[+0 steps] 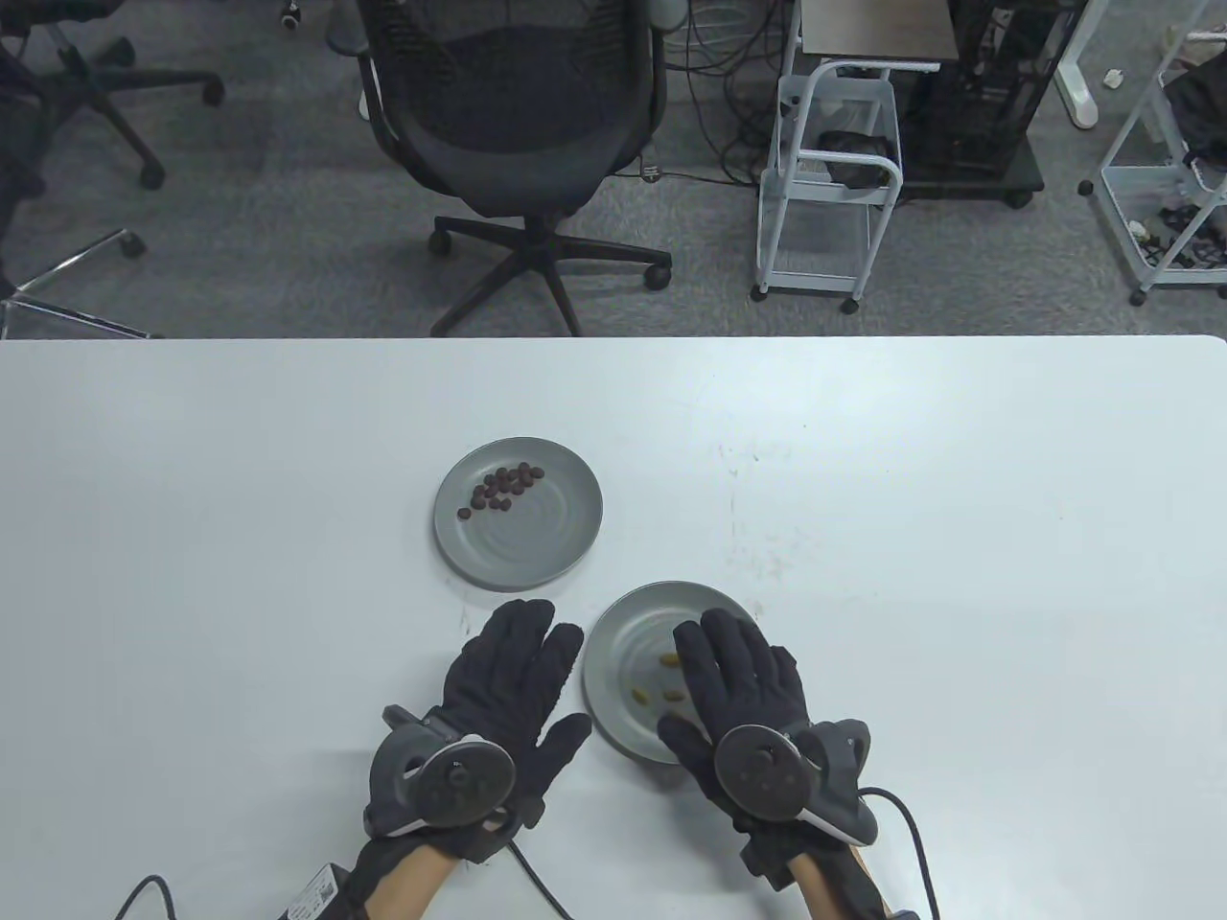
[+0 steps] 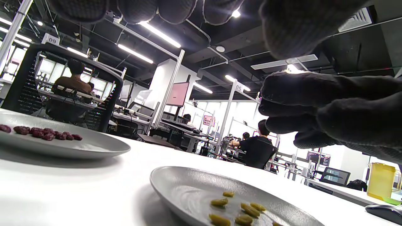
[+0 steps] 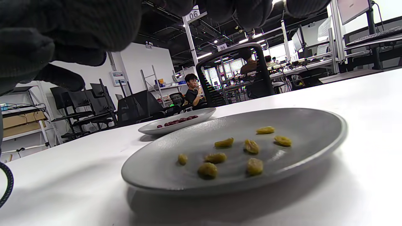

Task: Pick raisins with hand pinch into plate

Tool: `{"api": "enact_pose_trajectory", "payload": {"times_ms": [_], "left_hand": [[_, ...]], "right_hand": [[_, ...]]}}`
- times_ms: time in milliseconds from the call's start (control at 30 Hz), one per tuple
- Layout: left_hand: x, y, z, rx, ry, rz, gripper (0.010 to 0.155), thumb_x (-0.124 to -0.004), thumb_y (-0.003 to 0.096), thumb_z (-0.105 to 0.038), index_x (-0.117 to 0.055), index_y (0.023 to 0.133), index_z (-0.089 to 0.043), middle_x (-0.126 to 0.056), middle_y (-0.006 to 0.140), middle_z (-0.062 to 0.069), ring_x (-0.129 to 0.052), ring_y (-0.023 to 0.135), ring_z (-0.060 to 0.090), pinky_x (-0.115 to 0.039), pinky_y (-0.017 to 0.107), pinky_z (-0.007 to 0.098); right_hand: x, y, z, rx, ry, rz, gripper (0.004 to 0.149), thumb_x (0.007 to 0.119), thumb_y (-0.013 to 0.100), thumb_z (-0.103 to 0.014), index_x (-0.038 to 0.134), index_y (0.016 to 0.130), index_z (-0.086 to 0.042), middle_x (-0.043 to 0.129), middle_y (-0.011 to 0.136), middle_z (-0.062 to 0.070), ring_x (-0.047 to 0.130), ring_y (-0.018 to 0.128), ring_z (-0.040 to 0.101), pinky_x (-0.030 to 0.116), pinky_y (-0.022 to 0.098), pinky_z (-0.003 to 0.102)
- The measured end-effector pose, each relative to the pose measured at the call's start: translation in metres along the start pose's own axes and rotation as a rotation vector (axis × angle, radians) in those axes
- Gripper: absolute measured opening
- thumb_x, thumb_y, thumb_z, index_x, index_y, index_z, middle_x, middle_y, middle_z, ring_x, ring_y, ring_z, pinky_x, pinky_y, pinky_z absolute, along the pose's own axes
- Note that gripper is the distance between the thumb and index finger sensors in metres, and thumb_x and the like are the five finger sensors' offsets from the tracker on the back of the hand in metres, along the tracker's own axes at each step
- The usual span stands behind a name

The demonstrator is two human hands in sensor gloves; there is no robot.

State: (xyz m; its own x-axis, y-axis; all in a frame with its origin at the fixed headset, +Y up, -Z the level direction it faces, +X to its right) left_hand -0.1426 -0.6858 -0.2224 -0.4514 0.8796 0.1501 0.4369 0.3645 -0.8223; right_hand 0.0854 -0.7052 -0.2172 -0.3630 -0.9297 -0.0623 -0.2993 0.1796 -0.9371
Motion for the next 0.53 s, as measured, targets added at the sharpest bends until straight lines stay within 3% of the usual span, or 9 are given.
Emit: {"api": "enact_pose_trajectory", "payload": {"times_ms": [533], "left_hand": [[-0.004, -0.002, 0.008, 0.01, -0.026, 0.007, 0.082, -0.081, 0.0449, -0.052, -0.046, 0.113, -0.022, -0.045, 0.119, 0.019, -0.051, 0.106, 0.052, -0.056, 0.064, 0.074]], "right_hand": [[0.006, -0.002, -0.012, -0.04, 0.013, -0.049, 0.087, 0.071, 0.052, -0.053, 0.029, 0.119, -0.017, 0.032, 0.122, 0.02, 0.044, 0.11, 0.05, 0.045, 0.073, 0.071]]}}
Point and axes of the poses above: the tracker on the back of each hand, its own z axis roughly to the little-finger side, its own y axis roughly from the wrist to the fingertips, x = y × z, the point moved 4 cm from there along y, roughly from the wrist to the fingertips
